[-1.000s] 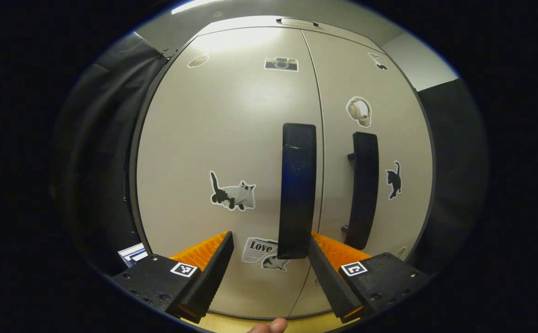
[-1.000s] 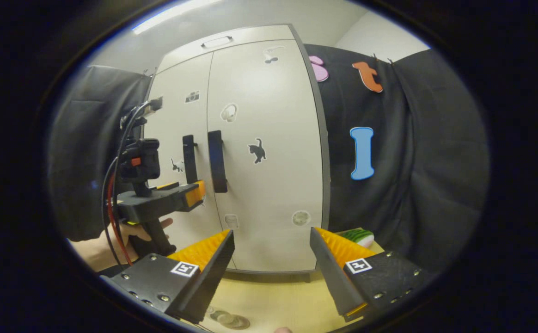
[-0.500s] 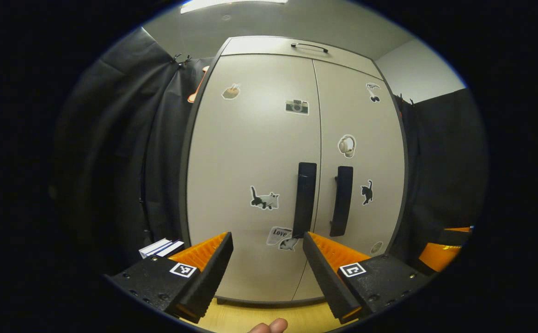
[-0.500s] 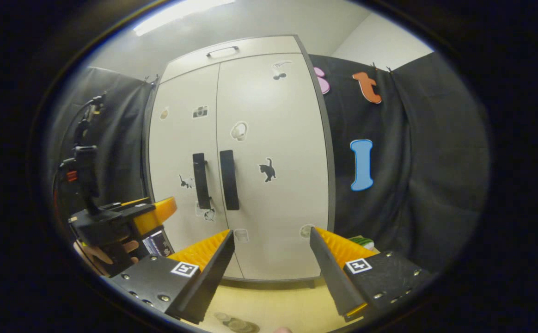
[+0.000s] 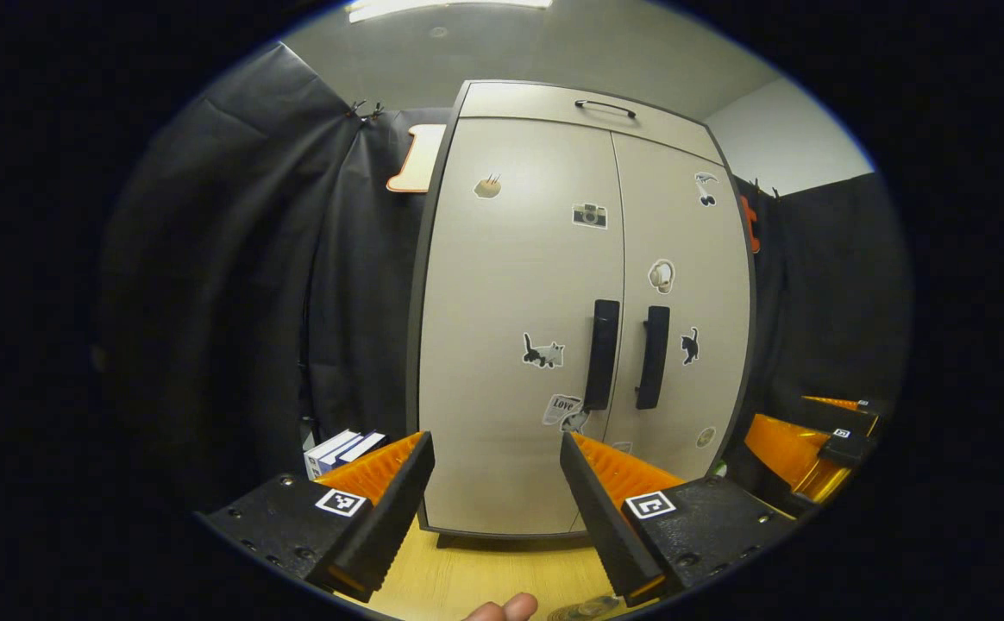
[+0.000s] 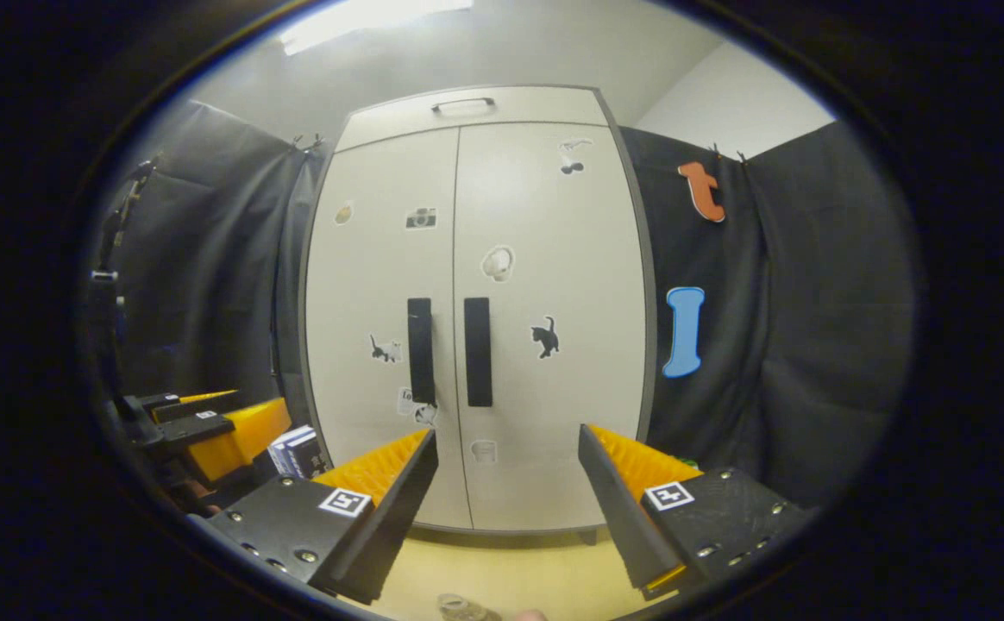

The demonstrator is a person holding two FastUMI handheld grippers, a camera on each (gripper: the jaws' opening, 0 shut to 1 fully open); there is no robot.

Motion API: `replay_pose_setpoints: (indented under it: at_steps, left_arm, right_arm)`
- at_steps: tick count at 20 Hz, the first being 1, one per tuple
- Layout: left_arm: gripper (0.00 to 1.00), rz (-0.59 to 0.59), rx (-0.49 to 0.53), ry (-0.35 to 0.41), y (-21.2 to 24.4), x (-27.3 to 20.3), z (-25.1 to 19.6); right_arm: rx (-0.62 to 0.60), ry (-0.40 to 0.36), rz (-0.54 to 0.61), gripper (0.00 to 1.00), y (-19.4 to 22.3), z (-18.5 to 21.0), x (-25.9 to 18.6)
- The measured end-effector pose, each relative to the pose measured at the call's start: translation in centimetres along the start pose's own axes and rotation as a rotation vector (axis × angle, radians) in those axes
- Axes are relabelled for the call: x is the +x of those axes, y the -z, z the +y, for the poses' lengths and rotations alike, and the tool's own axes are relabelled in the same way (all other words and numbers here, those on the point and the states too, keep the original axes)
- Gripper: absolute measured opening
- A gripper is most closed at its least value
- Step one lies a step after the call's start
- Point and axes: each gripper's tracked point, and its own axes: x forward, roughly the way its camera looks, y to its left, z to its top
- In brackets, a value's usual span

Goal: Grasp the bottle in the cabinet with the left hand and place it on the coaster, then close the right door with the right hand and the left door with the left hand.

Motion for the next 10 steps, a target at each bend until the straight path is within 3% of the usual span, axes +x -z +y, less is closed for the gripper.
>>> replay_pose_setpoints:
  at_steps: [5, 6, 9, 10]
  left_arm:
    - [0.94, 0.016, -0.017, 0.004, 0.3, -1.5, 1.0]
    - [0.94, 0.007, -0.013, 0.004, 0.1, -1.7, 1.1]
    - [0.94, -0.005, 0.025, 0.01, 0.0, -2.3, 1.1]
    - [0.94, -0.011, 0.034, 0.008, -0.2, -2.4, 1.2]
  right_arm:
    - [0.006, 0.029, -0.011, 0.99, -0.4, 0.8, -0.9]
    - [0.006, 0.035, -0.011, 0.95, -0.4, 0.8, -1.1]
    - [-0.005, 0.05, -0.008, 0.95, -0.3, 0.9, -1.4]
    - [-0.008, 0.054, -0.008, 0.99, -0.2, 0.8, -1.6]
